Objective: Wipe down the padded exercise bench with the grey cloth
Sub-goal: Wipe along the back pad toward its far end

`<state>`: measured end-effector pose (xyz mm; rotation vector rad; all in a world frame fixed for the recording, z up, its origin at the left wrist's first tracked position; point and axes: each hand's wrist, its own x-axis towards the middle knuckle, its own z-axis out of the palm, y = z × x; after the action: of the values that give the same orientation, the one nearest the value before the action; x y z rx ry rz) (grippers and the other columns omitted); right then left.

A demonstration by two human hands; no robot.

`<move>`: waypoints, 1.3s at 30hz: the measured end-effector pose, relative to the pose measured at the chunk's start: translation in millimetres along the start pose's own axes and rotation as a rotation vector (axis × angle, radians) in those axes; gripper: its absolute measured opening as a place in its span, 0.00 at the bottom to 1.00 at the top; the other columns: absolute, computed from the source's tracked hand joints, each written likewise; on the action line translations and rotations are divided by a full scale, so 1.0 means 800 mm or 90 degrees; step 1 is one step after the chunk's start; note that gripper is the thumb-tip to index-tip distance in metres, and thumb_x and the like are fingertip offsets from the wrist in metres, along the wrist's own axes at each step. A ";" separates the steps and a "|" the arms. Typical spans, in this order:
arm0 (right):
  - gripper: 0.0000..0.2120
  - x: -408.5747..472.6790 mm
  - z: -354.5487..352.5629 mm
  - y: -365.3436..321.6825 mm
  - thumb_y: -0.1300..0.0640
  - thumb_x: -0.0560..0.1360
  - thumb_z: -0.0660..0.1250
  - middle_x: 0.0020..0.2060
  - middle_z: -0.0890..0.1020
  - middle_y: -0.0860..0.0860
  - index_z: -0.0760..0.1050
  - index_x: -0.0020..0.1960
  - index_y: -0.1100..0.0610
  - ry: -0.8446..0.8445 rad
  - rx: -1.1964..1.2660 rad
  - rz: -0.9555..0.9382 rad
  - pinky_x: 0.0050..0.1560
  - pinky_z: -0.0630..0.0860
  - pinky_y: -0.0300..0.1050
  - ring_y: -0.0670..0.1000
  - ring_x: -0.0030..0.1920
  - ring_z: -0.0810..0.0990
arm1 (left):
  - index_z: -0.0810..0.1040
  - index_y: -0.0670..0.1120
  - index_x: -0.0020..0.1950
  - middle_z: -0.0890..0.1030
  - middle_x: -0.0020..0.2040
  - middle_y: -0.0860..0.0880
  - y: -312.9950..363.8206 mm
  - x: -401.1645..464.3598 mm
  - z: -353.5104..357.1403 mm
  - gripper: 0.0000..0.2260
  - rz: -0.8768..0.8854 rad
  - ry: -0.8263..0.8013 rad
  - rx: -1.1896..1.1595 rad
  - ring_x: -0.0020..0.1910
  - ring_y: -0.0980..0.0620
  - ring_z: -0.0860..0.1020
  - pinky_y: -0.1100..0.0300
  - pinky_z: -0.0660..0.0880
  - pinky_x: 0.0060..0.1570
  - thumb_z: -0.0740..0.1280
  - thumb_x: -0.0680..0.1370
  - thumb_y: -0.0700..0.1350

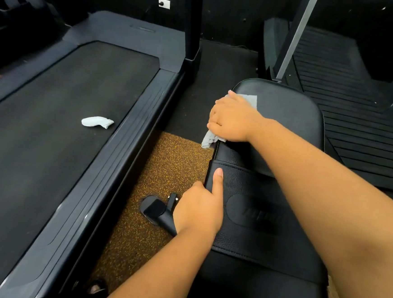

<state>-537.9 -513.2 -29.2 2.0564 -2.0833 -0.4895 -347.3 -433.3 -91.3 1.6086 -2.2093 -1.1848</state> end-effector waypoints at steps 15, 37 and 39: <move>0.27 -0.008 0.015 0.009 0.45 0.76 0.49 0.34 0.78 0.51 0.81 0.35 0.56 0.130 0.056 -0.044 0.63 0.66 0.59 0.57 0.45 0.76 | 0.76 0.48 0.56 0.80 0.55 0.46 0.001 0.000 -0.003 0.36 -0.001 -0.008 0.012 0.54 0.46 0.78 0.54 0.68 0.44 0.42 0.75 0.72; 0.25 -0.046 0.035 -0.032 0.43 0.76 0.52 0.43 0.83 0.54 0.84 0.42 0.54 0.178 0.077 -0.061 0.68 0.62 0.67 0.61 0.62 0.76 | 0.76 0.47 0.57 0.80 0.56 0.45 0.001 0.000 0.001 0.35 0.003 0.006 0.007 0.56 0.44 0.78 0.52 0.70 0.49 0.43 0.75 0.71; 0.25 -0.052 0.036 -0.029 0.42 0.77 0.51 0.44 0.82 0.51 0.84 0.44 0.51 0.157 0.107 -0.082 0.71 0.58 0.65 0.57 0.63 0.75 | 0.76 0.47 0.56 0.80 0.56 0.45 0.000 0.001 0.002 0.36 0.002 0.004 0.010 0.56 0.44 0.78 0.52 0.70 0.50 0.42 0.75 0.72</move>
<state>-524.6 -468.7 -59.5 2.2229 -1.9153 -0.0712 -348.4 -433.3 -92.6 1.6127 -2.2224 -1.1626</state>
